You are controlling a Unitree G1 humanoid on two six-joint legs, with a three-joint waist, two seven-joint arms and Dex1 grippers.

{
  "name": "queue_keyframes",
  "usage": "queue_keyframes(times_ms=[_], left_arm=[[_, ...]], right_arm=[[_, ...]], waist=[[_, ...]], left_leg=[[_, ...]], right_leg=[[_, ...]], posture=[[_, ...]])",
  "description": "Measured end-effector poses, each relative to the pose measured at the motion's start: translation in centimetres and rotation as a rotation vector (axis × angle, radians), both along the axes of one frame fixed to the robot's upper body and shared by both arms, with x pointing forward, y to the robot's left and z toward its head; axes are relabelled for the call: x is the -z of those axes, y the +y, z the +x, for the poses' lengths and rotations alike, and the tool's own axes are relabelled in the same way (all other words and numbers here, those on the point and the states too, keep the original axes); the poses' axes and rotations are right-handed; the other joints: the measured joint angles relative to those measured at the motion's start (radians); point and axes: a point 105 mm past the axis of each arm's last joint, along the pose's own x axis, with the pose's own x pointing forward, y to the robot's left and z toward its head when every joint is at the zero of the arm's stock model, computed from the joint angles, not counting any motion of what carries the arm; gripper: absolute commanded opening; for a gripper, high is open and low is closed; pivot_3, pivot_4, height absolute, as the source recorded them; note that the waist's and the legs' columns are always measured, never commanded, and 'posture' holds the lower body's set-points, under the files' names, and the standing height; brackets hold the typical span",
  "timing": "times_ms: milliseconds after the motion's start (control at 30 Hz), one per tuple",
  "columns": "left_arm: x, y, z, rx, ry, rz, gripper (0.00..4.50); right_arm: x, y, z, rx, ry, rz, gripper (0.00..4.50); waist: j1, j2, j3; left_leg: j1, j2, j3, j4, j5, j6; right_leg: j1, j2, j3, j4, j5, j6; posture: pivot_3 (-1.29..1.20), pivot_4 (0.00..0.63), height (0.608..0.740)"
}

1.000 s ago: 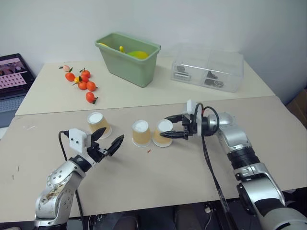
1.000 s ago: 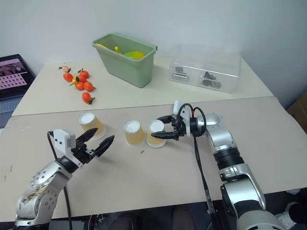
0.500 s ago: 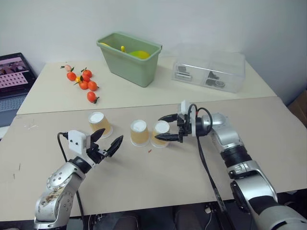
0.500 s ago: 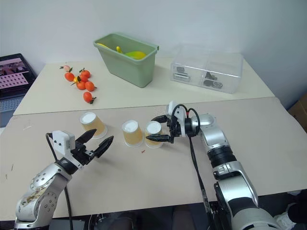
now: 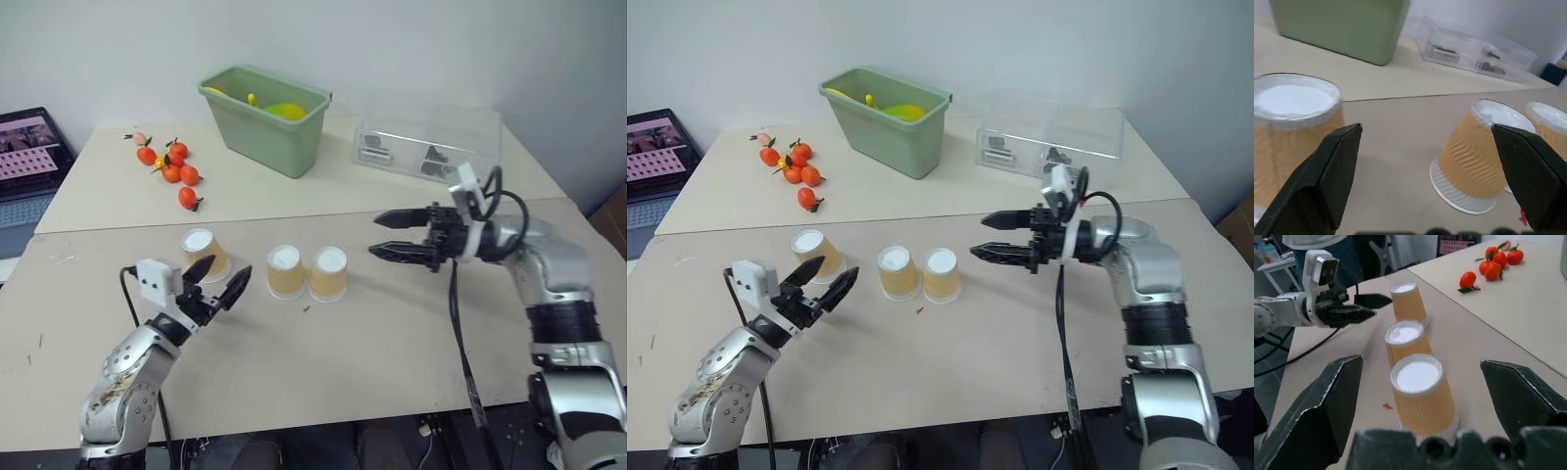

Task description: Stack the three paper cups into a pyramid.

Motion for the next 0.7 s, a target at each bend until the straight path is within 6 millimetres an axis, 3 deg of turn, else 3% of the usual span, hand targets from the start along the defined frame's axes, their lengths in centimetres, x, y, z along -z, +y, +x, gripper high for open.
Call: queue_keyframes(times_ms=[133,300,433,700], left_arm=[[1.2,2.7,-0.8,-0.114,0.052,-0.033,4.5],[1.6,2.7,-0.9,-0.117,0.073,-0.031,4.5],[0.8,1.8,0.1,-0.083,0.054,0.007,4.5],[0.6,2.6,1.7,-0.146,0.06,0.025,4.5]], right_arm=[[1.3,-2.0,-0.7,0.076,0.03,-0.021,4.49],[-0.4,-1.9,-1.2,0.079,-0.034,0.009,4.49],[-1.3,-1.2,-0.7,0.09,-0.055,0.065,4.49],[-1.5,-0.9,-0.4,0.119,-0.069,0.072,4.49]], waist=[[-0.002,0.0,0.0],[0.0,0.0,0.0],[0.006,0.0,0.0],[0.018,0.0,0.0]], left_leg=[[0.001,0.0,0.001,0.0,0.0,0.0],[0.002,0.0,0.001,0.001,0.0,0.0],[0.002,0.0,0.001,0.001,0.0,0.0],[0.001,0.0,0.001,0.001,0.0,0.0]], right_leg=[[0.0,0.0,0.0,0.0,0.0,0.0],[0.002,0.0,0.0,0.0,0.0,0.0],[0.002,0.0,0.0,0.0,0.0,0.0],[0.001,0.0,0.0,0.0,0.001,0.0]], posture=[[0.0,0.15,0.738],[0.0,0.15,0.738],[0.0,0.15,0.738],[0.0,0.15,0.738]])
